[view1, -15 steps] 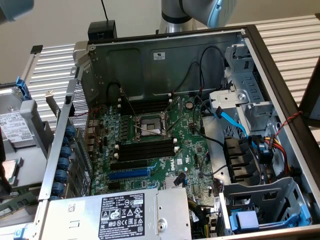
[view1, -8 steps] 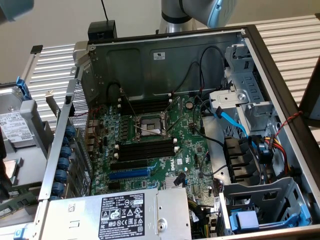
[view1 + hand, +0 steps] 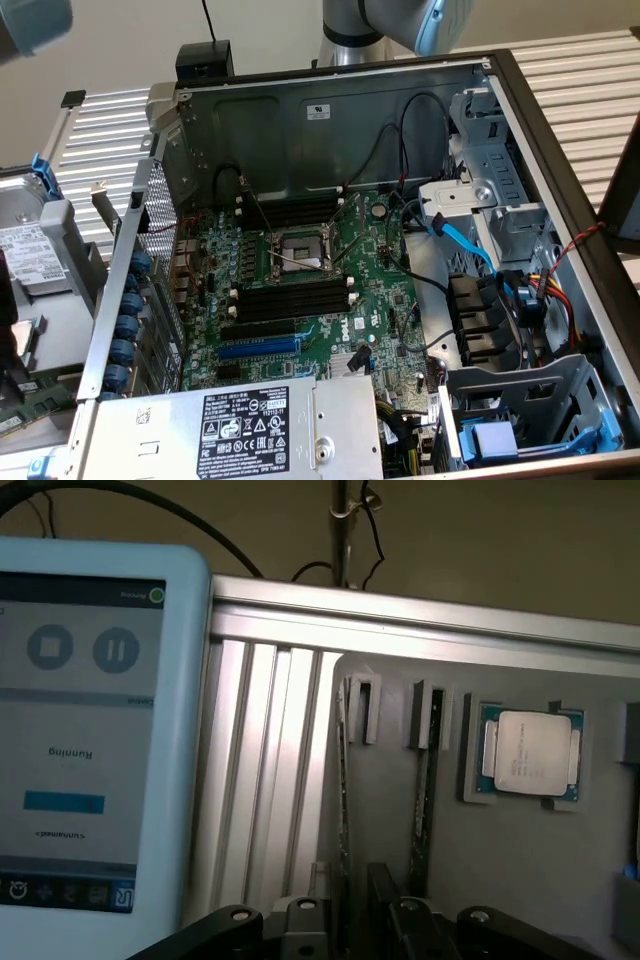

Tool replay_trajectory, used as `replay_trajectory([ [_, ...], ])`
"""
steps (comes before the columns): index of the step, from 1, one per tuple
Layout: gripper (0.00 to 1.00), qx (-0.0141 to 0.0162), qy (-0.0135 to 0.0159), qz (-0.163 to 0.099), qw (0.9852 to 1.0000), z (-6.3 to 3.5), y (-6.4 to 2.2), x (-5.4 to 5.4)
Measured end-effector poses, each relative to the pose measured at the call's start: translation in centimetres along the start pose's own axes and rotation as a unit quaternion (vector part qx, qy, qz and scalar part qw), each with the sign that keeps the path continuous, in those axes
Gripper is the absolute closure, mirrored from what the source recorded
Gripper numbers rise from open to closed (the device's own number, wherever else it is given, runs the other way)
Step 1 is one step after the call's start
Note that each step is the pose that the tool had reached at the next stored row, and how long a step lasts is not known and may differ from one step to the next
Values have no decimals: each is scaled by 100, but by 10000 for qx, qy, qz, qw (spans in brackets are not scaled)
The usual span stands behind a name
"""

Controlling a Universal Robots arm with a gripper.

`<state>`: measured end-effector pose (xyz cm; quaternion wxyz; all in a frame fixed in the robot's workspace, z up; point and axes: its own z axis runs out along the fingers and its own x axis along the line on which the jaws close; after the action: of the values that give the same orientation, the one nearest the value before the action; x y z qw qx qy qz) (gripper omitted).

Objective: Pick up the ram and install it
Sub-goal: 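Pick up the ram and move it above insertion slot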

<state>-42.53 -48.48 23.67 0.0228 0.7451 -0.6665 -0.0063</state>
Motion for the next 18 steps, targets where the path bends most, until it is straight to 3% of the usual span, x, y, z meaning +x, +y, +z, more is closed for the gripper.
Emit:
replay_trajectory([
  [9, 71, 3, -5, 0, 10000, 152, -7, -3],
  [18, 71, 3, -5, 0, 10000, 169, -8, -3],
])
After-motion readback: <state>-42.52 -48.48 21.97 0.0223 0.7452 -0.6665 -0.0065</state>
